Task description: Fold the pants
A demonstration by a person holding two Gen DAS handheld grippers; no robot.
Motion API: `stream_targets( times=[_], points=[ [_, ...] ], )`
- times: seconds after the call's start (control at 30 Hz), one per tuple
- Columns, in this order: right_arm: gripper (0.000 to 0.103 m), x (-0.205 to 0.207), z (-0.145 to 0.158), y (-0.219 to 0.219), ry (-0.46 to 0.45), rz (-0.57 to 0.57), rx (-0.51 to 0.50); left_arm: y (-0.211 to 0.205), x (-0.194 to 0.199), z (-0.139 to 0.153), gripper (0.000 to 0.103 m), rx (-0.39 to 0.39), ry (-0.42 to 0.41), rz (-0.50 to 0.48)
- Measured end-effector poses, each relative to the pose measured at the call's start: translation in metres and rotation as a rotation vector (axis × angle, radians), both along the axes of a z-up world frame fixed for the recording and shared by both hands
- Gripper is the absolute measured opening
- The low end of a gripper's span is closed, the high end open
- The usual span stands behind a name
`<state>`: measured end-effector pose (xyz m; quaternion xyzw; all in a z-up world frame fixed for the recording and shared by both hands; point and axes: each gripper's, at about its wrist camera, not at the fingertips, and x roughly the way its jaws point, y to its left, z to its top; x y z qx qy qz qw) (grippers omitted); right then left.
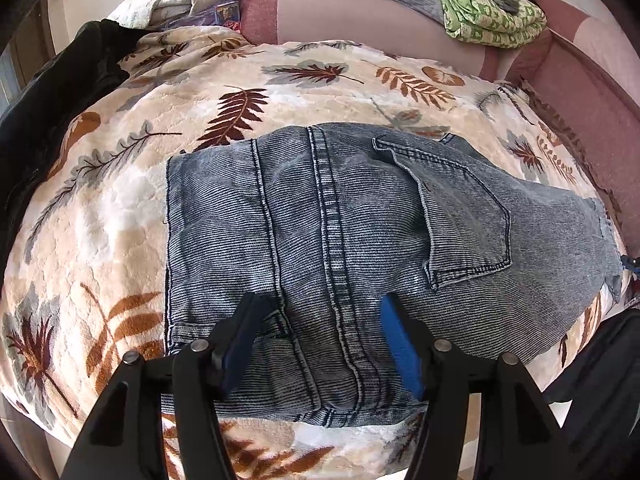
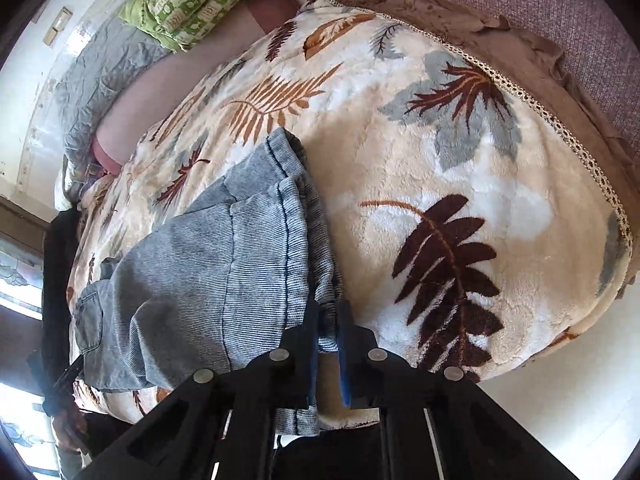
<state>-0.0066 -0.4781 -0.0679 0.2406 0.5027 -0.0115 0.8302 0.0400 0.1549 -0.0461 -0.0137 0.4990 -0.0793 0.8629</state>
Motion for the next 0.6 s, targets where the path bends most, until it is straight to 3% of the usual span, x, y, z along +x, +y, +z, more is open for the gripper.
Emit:
stream_targets(
  times=[0.13, 0.2, 0.23, 0.3, 0.33, 0.4, 0.5, 0.6],
  points=[
    [0.006, -0.018, 0.025, 0.009, -0.025, 0.015, -0.069, 0.000, 0.000, 0.000, 0.064, 0.003, 0.004, 0.003],
    [0.002, -0.024, 0.026, 0.014, 0.016, 0.017, -0.227, 0.000, 0.000, 0.000, 0.064, 0.005, 0.005, 0.002],
    [0.003, -0.023, 0.014, 0.007, 0.064, 0.009, -0.229, 0.000, 0.001, 0.000, 0.064, 0.005, 0.006, 0.003],
    [0.005, -0.021, -0.028, -0.015, 0.174, -0.014, -0.041, 0.000, 0.003, -0.001, 0.065, -0.002, 0.011, 0.008],
    [0.007, -0.028, -0.032, -0.025, 0.145, -0.055, 0.010, 0.000, 0.003, -0.001, 0.065, -0.004, 0.012, 0.010],
    [0.007, -0.035, -0.016, -0.029, 0.056, -0.091, -0.013, 0.000, 0.003, -0.001, 0.065, -0.001, 0.009, 0.004],
    [0.009, -0.025, 0.014, -0.018, -0.066, -0.050, 0.014, 0.001, 0.005, -0.003, 0.068, 0.002, 0.013, 0.006],
    [0.023, 0.006, 0.028, -0.001, -0.104, 0.010, -0.014, 0.001, 0.006, -0.003, 0.069, 0.002, 0.012, 0.014]
  ],
)
